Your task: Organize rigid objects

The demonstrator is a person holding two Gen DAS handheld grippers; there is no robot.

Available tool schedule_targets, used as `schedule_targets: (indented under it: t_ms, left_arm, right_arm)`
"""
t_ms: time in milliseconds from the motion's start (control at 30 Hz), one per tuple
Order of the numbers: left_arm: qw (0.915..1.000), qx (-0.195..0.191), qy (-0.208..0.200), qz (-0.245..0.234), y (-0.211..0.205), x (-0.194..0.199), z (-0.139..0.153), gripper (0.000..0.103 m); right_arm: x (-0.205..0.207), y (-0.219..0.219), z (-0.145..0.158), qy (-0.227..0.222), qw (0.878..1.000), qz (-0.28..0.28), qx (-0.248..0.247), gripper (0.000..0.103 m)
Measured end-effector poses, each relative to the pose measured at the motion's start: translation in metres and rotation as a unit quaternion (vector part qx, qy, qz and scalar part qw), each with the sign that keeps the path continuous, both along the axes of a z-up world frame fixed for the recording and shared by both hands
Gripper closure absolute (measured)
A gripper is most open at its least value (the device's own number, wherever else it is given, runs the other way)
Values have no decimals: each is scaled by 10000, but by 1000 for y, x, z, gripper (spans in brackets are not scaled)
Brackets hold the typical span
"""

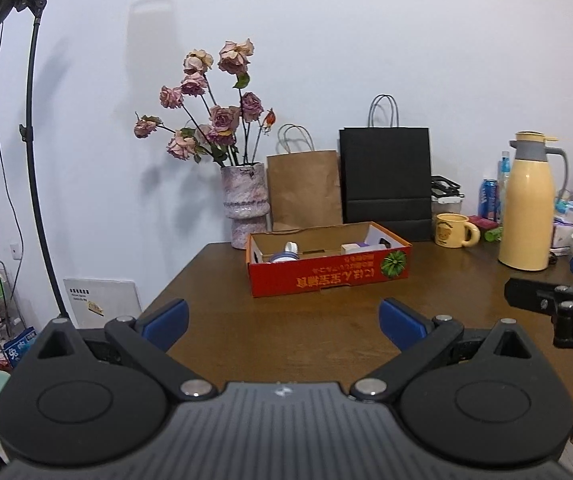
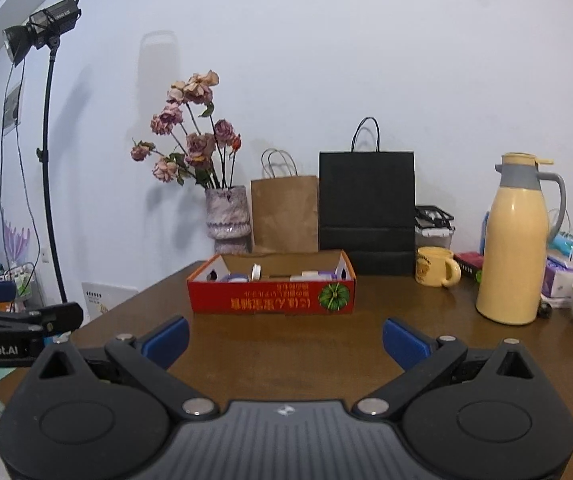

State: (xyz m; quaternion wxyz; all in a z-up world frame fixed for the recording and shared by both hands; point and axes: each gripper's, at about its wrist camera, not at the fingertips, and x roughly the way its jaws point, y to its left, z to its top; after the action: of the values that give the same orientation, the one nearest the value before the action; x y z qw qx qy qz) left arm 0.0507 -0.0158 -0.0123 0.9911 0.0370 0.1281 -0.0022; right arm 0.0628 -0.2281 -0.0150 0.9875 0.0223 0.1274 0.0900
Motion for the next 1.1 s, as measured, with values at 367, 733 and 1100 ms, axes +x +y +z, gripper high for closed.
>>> schedule_targets:
  t_ms: [367,733,1100]
  left_arm:
    - [9999,-87,124,13,4,-2,-6,0]
    - [9998,-112,167,26,5,1,-8,0]
    - [9998,-125,145,-4,4,-1,-8,0]
  right_arm:
    - [-10,3,2,-44,9999,-1,-108,0]
    - [-7,6,0,1,9999,47,-115,0]
    - [-8,7,-1,-1,9999,51,-121,0]
